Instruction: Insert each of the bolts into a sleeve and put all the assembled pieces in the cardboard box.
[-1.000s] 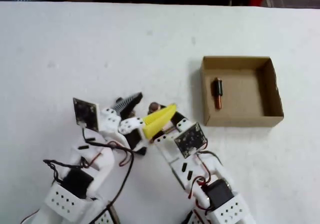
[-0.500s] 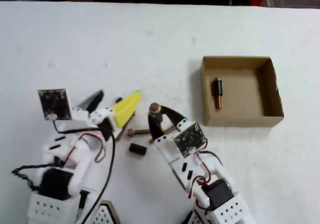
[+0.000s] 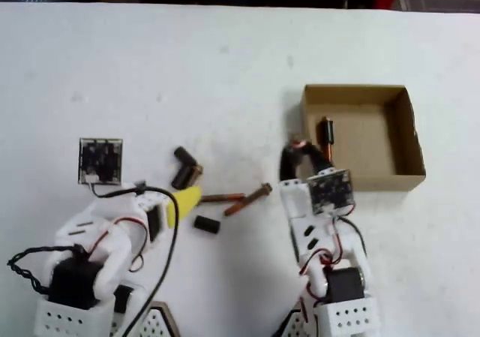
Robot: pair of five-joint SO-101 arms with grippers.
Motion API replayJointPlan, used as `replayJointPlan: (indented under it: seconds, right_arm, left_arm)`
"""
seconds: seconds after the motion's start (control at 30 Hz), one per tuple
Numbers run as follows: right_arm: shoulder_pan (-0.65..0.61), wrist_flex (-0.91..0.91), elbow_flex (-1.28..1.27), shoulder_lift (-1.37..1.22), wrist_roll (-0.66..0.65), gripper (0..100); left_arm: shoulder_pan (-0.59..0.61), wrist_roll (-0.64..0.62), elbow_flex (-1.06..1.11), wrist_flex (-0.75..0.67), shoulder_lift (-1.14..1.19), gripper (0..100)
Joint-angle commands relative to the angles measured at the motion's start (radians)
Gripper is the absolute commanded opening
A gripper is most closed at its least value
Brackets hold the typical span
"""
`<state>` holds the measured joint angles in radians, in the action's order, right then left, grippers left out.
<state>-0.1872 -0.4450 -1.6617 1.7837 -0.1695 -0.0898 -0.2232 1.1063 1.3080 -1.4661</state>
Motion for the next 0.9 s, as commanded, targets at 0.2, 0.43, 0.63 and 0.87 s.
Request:
replayJointPlan:
  seconds: [0.2,0.43,0.63,0.87]
  right_arm:
    - [0.142,-0.392,0.269,0.016,-0.014,1.7]
    - [0.139,-0.633,0.565,-0.022,-0.137,1.6]
    - [0.143,-0.674,0.721,-0.306,-0.184,1.6]
    - [0.174,-0.674,0.945,-0.756,-0.180,1.6]
  left_arm:
    - [0.137,0.203,0.018,-0.091,-0.008,1]
    - [0.222,0.219,0.199,-0.256,-0.008,2]
    - [0.275,0.219,0.247,-0.252,-0.008,2]
    - [0.278,0.219,0.339,-0.252,-0.008,2]
